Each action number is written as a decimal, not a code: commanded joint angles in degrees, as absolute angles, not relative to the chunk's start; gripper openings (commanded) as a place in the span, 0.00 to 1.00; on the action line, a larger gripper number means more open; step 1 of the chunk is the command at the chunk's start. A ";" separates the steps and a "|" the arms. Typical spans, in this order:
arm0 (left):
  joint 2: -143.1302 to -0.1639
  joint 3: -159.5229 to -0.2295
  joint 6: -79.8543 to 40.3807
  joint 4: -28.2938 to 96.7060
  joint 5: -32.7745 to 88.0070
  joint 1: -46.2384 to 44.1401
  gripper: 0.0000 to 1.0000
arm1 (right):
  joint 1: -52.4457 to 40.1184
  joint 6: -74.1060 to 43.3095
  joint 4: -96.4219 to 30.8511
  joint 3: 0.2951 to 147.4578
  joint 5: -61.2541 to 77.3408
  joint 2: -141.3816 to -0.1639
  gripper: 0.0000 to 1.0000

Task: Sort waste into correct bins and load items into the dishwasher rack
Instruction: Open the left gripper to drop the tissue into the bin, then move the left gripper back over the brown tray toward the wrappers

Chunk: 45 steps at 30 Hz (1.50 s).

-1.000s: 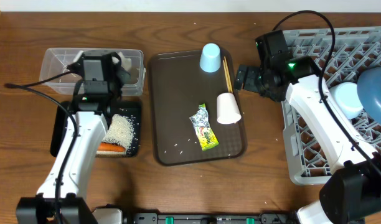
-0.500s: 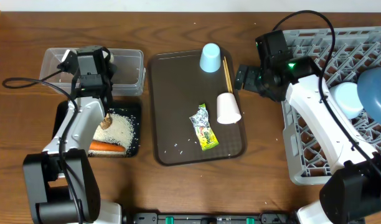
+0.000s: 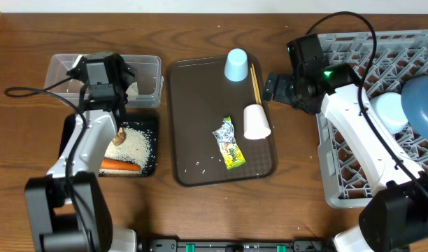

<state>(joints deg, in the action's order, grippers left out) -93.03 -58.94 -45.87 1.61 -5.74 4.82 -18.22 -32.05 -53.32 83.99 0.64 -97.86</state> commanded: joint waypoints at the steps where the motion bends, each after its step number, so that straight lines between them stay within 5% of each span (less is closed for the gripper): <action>1: -86.72 -59.00 -40.80 2.92 1.28 4.91 0.94 | -18.85 -32.75 -53.39 84.38 0.67 -97.73 0.99; 3: -83.35 -58.98 -40.66 6.00 2.11 4.43 1.00 | -18.83 -32.73 -53.39 84.38 0.67 -97.73 0.99; 13: -69.01 -58.98 -35.40 23.99 3.25 -4.91 0.98 | -18.83 -32.75 -53.39 84.38 0.67 -97.73 0.99; 22: -71.79 -58.98 -33.45 34.81 3.90 -19.55 0.98 | -18.83 -32.73 -53.36 84.38 0.69 -97.73 0.99; 33: -85.30 -58.98 -45.08 31.35 6.35 -30.57 0.98 | -18.83 -32.73 -53.39 84.38 0.67 -97.73 0.99; 45: -92.47 -58.98 -44.66 22.74 1.08 -35.44 0.98 | -18.81 -32.73 -53.39 84.36 0.67 -97.73 0.99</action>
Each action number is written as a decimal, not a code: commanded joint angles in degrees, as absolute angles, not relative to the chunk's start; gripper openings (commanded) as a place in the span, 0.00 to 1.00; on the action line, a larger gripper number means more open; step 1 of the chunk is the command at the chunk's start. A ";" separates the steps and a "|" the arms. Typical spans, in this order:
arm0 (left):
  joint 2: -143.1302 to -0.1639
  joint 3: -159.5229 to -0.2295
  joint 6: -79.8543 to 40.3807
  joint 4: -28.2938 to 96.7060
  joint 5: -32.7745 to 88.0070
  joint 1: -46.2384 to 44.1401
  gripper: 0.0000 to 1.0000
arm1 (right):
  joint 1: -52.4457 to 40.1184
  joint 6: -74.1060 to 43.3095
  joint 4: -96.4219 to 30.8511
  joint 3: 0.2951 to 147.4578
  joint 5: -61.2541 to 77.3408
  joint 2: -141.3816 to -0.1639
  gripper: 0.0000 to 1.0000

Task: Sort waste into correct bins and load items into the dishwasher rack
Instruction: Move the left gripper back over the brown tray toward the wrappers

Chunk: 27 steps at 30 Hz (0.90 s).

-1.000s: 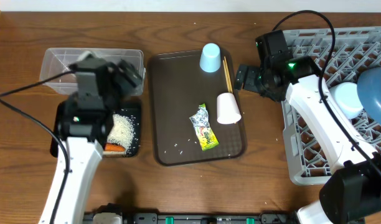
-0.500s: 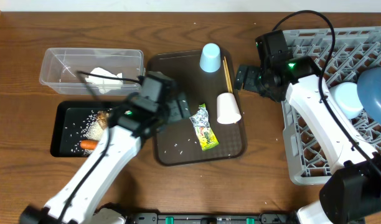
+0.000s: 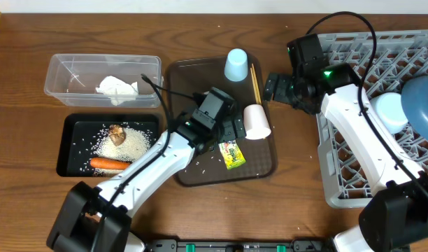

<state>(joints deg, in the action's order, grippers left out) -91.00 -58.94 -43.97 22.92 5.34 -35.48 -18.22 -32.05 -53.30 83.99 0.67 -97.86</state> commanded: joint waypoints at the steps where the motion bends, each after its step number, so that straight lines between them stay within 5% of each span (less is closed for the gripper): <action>1: -93.06 -58.98 -44.66 22.46 0.58 -35.44 0.98 | -18.83 -32.73 -53.39 84.38 0.67 -97.73 0.99; 16: -99.83 -58.98 -44.66 14.20 -0.27 -35.59 0.99 | -18.81 -32.73 -53.36 84.38 0.67 -97.73 0.99; 27: -99.98 -58.98 -44.66 15.94 -0.60 -35.81 0.83 | -18.81 -32.73 -53.39 84.38 0.67 -97.73 0.99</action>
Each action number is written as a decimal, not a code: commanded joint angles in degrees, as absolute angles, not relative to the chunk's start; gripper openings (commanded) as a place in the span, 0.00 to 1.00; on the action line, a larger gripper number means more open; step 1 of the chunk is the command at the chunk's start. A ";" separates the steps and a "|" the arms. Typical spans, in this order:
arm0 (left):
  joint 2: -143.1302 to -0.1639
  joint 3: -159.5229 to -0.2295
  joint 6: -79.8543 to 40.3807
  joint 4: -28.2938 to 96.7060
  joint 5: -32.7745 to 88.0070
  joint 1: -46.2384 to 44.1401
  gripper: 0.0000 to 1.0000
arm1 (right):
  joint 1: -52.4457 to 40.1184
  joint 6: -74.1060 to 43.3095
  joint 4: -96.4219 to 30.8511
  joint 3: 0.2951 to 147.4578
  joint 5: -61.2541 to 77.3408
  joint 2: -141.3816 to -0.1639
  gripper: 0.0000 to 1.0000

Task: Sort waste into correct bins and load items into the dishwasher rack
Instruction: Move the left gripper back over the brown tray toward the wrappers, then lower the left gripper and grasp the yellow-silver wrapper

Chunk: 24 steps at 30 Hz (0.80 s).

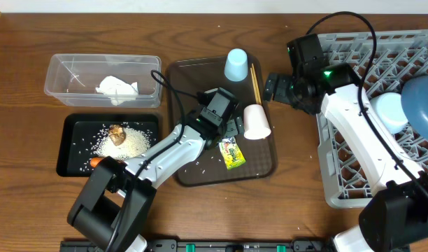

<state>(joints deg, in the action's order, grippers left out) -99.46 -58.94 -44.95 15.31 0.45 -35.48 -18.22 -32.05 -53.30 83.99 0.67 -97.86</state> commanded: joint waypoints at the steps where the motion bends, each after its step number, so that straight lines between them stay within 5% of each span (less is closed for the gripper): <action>1: -99.98 -58.98 -44.66 16.21 -0.49 -36.01 0.83 | -18.83 -32.73 -53.36 84.36 0.67 -97.73 0.99; 24: -100.73 -58.98 -44.71 15.90 -6.46 -38.50 0.81 | -18.83 -32.73 -53.39 84.36 0.67 -97.73 0.99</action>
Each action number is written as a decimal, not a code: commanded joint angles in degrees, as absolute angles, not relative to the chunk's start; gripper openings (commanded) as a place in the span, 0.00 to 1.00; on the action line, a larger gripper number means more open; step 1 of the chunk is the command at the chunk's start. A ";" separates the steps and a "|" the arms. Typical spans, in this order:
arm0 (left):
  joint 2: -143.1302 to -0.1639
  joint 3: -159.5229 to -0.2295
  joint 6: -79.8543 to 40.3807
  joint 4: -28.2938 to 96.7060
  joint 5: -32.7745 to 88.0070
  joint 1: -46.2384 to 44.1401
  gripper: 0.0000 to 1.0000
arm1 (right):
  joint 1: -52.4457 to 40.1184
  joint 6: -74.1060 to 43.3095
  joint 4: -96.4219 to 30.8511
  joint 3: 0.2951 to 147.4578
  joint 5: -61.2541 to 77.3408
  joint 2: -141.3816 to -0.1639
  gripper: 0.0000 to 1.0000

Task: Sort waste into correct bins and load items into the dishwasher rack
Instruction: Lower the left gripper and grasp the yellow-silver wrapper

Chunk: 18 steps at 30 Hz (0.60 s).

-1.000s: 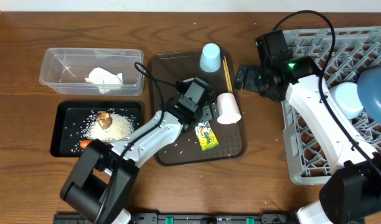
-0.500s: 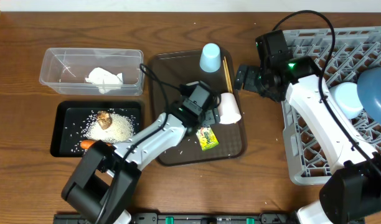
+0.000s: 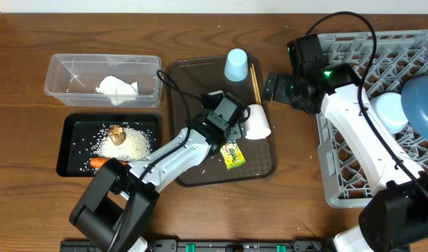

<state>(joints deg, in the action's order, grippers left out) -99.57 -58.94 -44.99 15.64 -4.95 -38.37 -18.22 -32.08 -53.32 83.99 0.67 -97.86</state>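
On the brown tray [image 3: 189,168] lies a green-and-yellow snack wrapper [image 3: 233,155]; its crumpled silver end is hidden under my left gripper [image 3: 236,134]. That gripper hangs low over the wrapper, its fingers apart, right beside a white paper cup [image 3: 258,120] lying on its side. An upturned light-blue cup [image 3: 236,64] and wooden chopsticks [image 3: 255,82] sit at the tray's back. My right gripper [image 3: 269,88] hovers open at the tray's right edge, holding nothing. The grey dishwasher rack [image 3: 340,168] on the right holds a blue bowl [image 3: 420,98] and a pale-blue cup [image 3: 390,108].
A clear plastic bin [image 3: 67,70] with a crumpled white napkin [image 3: 116,87] stands at the back left. In front of it a black bin [image 3: 67,164] holds rice, a brown scrap and a carrot [image 3: 96,162]. Rice grains are scattered on the tray.
My left gripper has shifted slightly right and forward over the wrapper's silver end, closer to the white cup. The wrapper, both cups and the right arm are where they were.
My left gripper first hung over the bins at the left, near the black bin's rice. It then stood over the middle of the tray by the wrapper, stayed there, and now sits lower on the wrapper. The right arm has not moved.
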 commanded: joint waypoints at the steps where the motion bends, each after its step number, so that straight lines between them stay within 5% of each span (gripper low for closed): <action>1: -101.03 -58.98 -44.95 16.21 -6.20 -38.74 0.80 | -18.83 -32.73 -53.36 84.38 0.67 -97.73 0.99; 14: -103.92 -59.00 -44.84 13.21 -6.07 -39.46 0.79 | -18.83 -32.73 -53.39 84.38 0.67 -97.73 0.99; 18: -103.92 -59.00 -44.64 13.21 -6.07 -39.46 0.72 | -18.83 -32.73 -53.39 84.36 0.64 -97.73 0.99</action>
<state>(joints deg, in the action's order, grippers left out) -103.79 -58.94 -44.99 13.19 -4.93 -39.44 -18.22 -32.05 -53.32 83.99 0.67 -97.86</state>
